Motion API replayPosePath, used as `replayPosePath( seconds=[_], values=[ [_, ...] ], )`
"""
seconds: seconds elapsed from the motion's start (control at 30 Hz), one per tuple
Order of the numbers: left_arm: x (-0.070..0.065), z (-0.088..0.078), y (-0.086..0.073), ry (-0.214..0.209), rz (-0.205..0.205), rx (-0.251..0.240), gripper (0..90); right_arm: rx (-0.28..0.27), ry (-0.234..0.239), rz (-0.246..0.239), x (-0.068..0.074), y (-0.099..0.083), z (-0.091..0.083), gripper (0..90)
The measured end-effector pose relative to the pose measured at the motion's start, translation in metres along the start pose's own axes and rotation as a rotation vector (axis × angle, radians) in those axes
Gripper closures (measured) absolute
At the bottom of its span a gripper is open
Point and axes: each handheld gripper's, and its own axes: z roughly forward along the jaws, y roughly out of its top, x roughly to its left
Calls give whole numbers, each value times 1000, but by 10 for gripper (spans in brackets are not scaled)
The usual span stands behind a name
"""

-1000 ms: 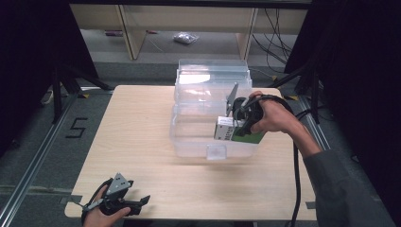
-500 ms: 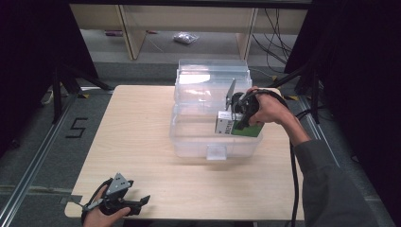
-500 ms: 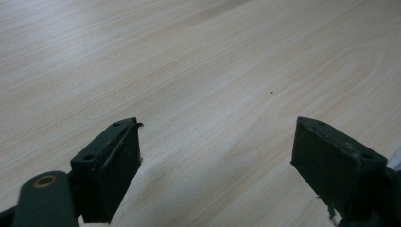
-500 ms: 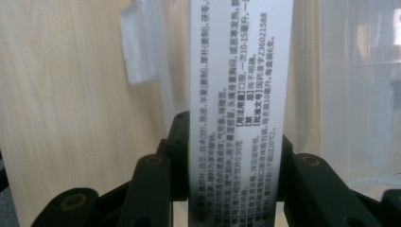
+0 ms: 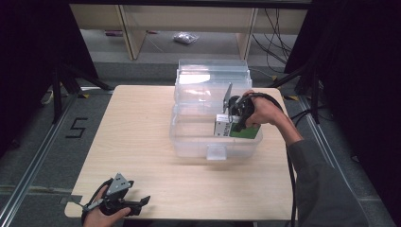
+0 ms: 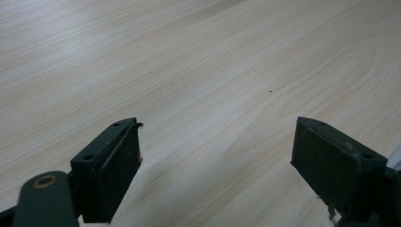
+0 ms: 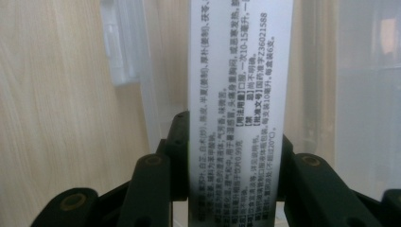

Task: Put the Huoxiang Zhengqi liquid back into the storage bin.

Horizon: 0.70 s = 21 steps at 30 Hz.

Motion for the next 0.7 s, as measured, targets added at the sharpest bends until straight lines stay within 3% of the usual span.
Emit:
replayPosePath(
  seconds=[0.2, 0.3, 0.33, 0.47, 0.5, 0.53, 0.7],
  values=[
    [-1, 0, 0, -1, -2, -11, 157, 8, 11, -16, -3, -2, 13, 644],
    [-1, 0, 1, -3, -6, -8, 157, 21, 16, 3, -4, -1, 18, 644],
    [-1, -1, 1, -10, -3, -6, 157, 24, 21, -14, -6, -1, 20, 644],
    [-1, 1, 0, -3, -13, -27, 157, 14, 21, 10, -7, -3, 26, 644],
    [-1, 0, 0, -1, -2, -6, 157, 14, 21, 9, -7, -3, 28, 644],
    [-1, 0, 1, -4, -9, -10, 157, 12, 33, -7, -8, -4, 31, 644],
    [-1, 0, 0, -9, -10, -20, 156, 21, 43, 17, -8, -7, 37, 643]
  ],
)
